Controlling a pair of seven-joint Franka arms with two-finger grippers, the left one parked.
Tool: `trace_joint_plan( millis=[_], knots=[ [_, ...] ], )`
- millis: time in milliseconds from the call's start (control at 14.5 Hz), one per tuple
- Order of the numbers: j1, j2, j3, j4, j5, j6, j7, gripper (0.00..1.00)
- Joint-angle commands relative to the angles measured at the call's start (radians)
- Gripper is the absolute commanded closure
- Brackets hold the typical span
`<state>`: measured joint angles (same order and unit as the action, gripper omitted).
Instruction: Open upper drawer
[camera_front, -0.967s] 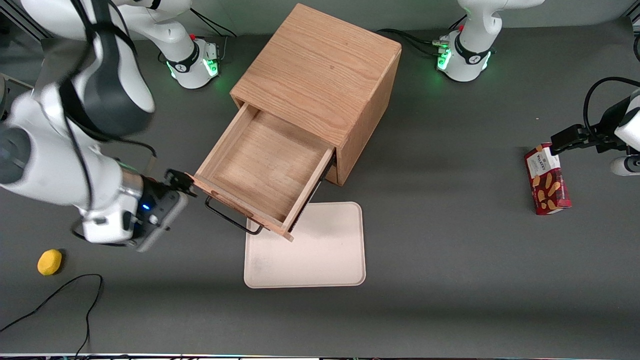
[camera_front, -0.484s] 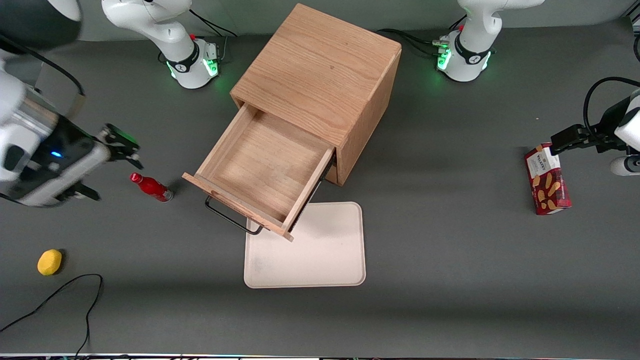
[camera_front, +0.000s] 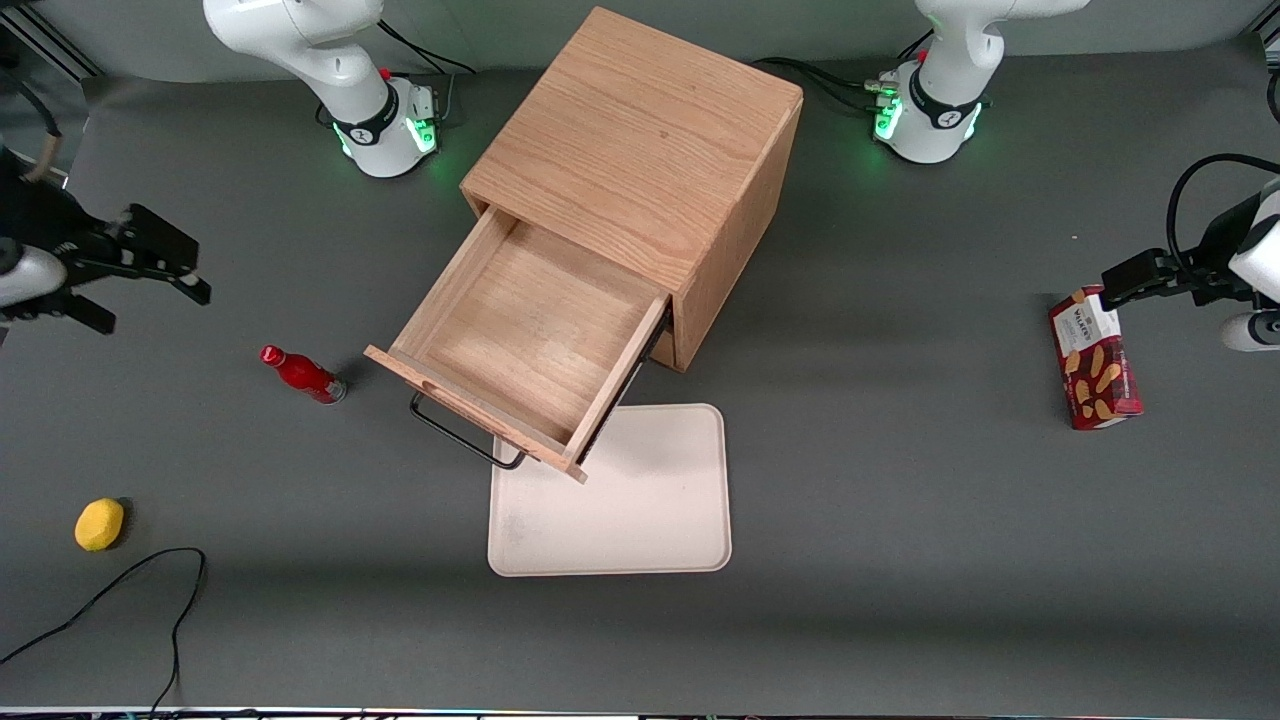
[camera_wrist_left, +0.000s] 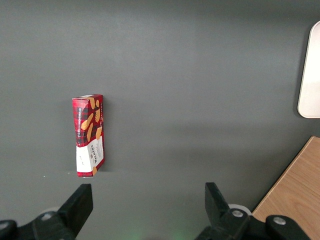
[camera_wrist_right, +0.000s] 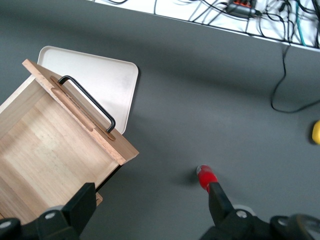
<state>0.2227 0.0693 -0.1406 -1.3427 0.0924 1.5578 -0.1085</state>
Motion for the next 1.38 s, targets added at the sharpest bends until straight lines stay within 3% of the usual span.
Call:
trace_joint_plan(
  millis=[0,415,553,967,1175,1313],
  knots=[
    [-0.028,-0.084,0.006,-0.102,-0.013,0.031,0.043,0.0],
    [-0.109,-0.128,0.004,-0.179,-0.066,0.03,0.039,0.0],
    [-0.112,-0.108,0.006,-0.173,-0.128,0.044,0.041,0.0],
    [-0.135,-0.068,-0.017,-0.171,-0.117,0.097,0.044,0.0],
    [-0.244,-0.06,0.056,-0.171,-0.083,0.1,0.044,0.0],
    [-0.249,-0.06,0.061,-0.171,-0.083,0.099,0.043,0.0]
  ],
)
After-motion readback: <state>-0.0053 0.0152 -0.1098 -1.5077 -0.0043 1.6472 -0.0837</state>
